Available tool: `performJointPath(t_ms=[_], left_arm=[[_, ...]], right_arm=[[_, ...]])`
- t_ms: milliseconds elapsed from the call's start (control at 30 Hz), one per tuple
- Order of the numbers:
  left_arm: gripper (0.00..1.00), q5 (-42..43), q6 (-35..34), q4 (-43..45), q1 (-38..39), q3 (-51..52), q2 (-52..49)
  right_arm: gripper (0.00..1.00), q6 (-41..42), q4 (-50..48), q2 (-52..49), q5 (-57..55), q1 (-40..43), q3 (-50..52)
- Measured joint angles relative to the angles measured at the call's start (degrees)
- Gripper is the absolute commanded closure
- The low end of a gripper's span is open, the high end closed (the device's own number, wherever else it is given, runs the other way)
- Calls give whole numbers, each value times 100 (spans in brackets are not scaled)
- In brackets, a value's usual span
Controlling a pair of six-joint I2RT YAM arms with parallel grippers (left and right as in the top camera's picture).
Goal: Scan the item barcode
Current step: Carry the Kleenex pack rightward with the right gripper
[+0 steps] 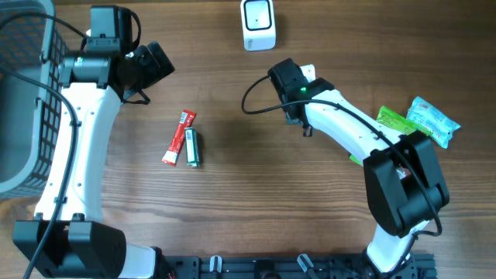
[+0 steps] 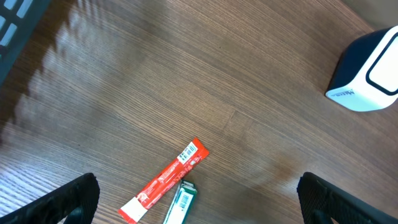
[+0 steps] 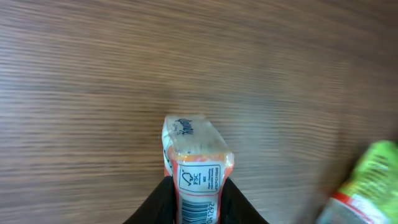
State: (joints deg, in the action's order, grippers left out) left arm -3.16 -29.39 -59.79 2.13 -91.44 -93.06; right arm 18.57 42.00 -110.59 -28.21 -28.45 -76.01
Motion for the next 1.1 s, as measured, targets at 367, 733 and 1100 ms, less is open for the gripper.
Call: performJointPath(t_ms=[367, 733, 1100], left_arm=[[0, 0, 0, 0, 0, 0, 0], [0, 0, 0, 0, -2, 0, 0], [0, 0, 0, 0, 0, 0, 0]], right_arm=[[80, 442, 39, 0, -190, -273, 2], [80, 734, 37, 0, -212, -675, 2], [79, 737, -175, -326, 0, -675, 7]])
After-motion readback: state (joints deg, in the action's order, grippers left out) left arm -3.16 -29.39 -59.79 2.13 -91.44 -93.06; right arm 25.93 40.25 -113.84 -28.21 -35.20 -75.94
